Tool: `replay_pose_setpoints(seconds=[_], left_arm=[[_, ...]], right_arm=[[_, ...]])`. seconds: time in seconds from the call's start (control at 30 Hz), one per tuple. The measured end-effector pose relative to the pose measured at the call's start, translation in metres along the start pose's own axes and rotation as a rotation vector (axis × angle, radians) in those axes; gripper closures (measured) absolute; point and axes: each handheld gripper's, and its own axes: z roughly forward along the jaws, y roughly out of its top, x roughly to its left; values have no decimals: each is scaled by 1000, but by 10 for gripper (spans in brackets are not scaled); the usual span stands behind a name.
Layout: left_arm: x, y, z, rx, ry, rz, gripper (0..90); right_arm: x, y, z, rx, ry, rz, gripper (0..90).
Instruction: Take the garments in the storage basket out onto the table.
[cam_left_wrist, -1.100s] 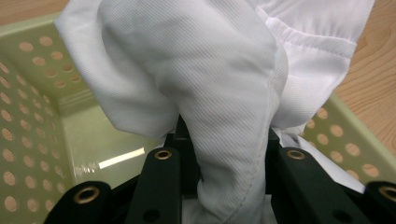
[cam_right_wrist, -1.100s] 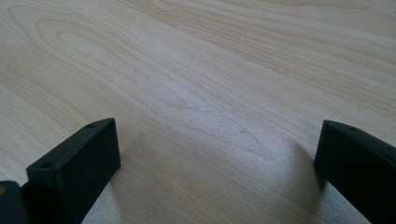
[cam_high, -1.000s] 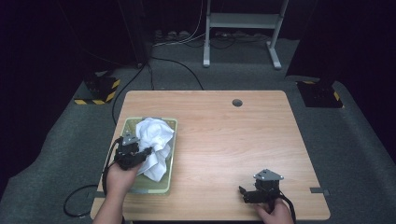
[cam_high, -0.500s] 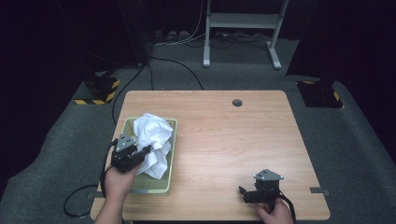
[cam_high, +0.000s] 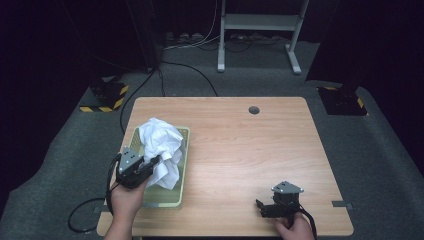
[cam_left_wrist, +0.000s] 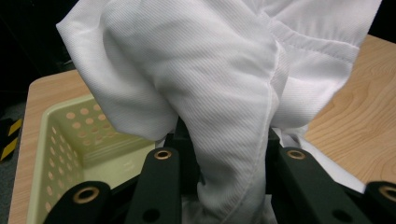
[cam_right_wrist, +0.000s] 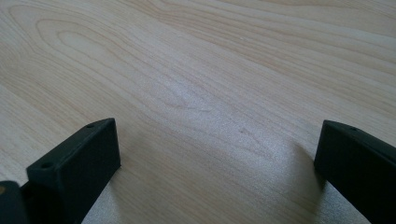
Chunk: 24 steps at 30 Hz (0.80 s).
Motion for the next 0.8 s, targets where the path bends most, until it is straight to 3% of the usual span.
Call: replay_pose_setpoints(seconds=[0.8], left_arm=[[-15, 17, -20, -157, -1, 0, 704]], right_arm=[[0, 0, 0, -1, 0, -1, 1]])
